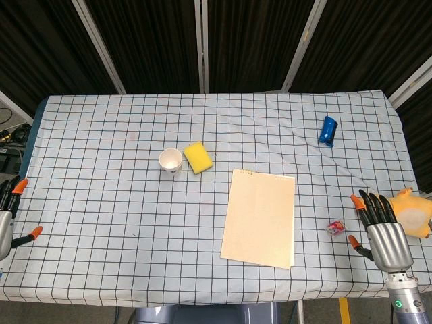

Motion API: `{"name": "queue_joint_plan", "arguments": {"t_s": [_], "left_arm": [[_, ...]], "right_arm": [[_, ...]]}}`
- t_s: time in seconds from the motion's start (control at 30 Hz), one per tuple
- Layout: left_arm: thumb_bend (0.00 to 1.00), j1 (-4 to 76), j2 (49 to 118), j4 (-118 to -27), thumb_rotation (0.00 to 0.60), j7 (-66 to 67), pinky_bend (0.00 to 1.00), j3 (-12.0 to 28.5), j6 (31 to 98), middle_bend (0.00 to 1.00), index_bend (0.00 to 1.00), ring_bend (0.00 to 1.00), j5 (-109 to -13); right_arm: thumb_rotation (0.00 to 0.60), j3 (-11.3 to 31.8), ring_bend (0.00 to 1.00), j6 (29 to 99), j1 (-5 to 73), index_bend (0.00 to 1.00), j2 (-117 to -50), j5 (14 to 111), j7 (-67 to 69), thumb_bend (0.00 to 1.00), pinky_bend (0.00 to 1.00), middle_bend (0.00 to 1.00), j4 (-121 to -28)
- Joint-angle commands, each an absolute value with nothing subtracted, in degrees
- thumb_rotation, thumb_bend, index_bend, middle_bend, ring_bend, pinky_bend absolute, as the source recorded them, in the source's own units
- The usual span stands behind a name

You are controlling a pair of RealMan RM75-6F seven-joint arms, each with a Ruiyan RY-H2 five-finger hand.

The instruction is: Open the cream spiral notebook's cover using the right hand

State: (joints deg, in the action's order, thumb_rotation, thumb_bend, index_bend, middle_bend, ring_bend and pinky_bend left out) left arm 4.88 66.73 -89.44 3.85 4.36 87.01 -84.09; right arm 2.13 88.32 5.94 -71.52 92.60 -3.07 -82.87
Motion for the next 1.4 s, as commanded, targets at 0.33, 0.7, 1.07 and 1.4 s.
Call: {"name": "queue_joint_plan", "arguments": {"t_s": [0.33,0.7,1.07,1.4], "left_arm": [[0.14,4.8,66.7,-89.9,0.6,4.3,0.0,4.2,87.6,0.0,0.0,0.0,-84.6],[0.14,4.7,66.0,-90.1,0.6,2.6,0.0,4.8,87.6,0.0,0.0,0.0,-83.8],[0.14,4.7,65.8,-90.6,0.6,2.8,0.0,4.6,87.8,0.0,0.0,0.0,-84.4],[0.14,4.8,65.8,-90.7,0.6,2.5,0.0,4.8,87.9,0.0,0.0,0.0,-84.5]], "right_arm": [[0.6,1.4,0.0,88.0,5.9,0.03,-71.6,93.4,-3.4,0.17,0.0,0.0,-83.0],[0.6,-3.1,0.0,81.9,7.3,0.03,-74.8,96.6,-6.9,0.19,0.0,0.0,-84.5],[0.6,-5.0,0.0,78.2,8.2,0.05,-78.5,97.4,-9.9,0.24,0.0,0.0,-84.0],[0.6,-6.7,0.0,73.9,9.2,0.05,-81.9,97.8,-12.9,0.2,0.0,0.0,-84.7]]}}
